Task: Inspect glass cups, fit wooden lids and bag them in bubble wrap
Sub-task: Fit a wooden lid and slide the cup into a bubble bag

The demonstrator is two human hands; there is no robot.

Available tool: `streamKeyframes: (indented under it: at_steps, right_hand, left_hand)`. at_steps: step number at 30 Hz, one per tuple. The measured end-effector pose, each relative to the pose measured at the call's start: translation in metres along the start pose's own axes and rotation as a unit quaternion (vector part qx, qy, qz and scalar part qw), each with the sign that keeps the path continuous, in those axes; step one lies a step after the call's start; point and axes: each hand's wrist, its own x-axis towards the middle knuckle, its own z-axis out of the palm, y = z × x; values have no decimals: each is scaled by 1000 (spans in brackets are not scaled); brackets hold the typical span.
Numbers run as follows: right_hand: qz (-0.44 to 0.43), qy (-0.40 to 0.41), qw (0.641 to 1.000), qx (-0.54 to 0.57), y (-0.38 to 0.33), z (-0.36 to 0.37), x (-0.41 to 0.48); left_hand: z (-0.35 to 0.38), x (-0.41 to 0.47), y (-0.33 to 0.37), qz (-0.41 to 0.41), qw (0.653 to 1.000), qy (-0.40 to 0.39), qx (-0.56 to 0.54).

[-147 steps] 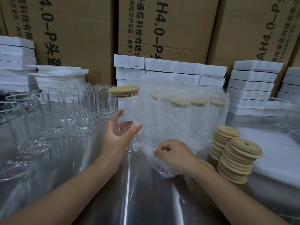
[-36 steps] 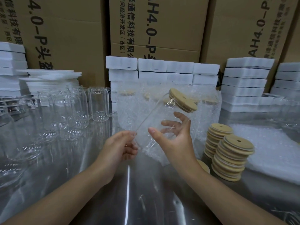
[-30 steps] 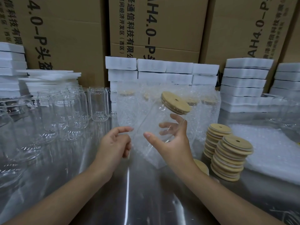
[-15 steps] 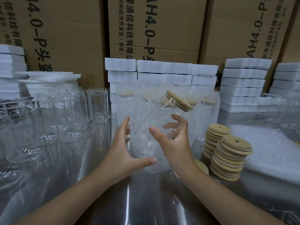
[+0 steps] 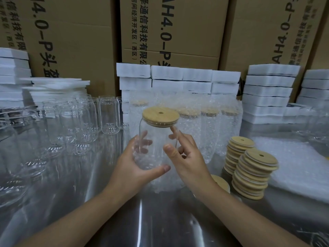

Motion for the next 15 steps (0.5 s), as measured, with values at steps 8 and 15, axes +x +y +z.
streamKeyframes:
  at_steps: [8, 15]
  right_hand:
    - [-2, -85, 996, 17, -4, -5, 1]
    - [83, -218, 972, -5, 12, 3, -8]
  left_hand:
    - [3, -2, 11, 49, 991, 78, -93]
    - [-2, -1, 21, 48, 977, 134, -161]
